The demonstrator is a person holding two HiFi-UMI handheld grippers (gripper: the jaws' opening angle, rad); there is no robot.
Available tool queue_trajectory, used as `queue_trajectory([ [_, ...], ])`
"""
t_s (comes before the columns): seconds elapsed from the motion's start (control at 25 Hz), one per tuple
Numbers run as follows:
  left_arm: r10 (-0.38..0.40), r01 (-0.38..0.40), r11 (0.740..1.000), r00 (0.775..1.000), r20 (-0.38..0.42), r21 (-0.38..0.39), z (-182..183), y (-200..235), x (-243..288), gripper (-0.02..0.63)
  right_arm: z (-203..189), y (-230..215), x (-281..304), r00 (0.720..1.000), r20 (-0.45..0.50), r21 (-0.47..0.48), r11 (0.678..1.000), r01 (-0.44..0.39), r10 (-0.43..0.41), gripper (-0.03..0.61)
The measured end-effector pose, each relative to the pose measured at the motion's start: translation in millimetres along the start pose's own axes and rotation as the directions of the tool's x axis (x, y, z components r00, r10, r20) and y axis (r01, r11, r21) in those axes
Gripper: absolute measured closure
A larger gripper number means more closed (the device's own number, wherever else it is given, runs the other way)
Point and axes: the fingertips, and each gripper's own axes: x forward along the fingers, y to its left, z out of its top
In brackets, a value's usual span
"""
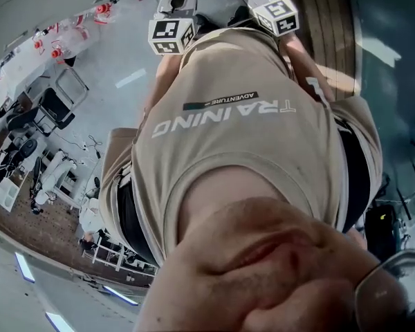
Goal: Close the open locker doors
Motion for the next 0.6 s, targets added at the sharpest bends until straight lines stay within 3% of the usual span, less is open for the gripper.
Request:
queue_trajectory([
  [0.24, 0.059, -0.058, 0.998, 0.998, 0.025, -0.017, -8, 15, -20, 0.615, 5, 30, 24, 0.996, -0.021, -0.071, 0.993, -0.091, 0.090, 0.563],
  [0.6, 0.062, -0.060, 0.997, 0.997, 0.049, -0.051, -32, 65, -32, 0.615, 8, 61, 71, 0.995, -0.053, -0.104, 0.990, -0.092, 0.087, 0.563],
])
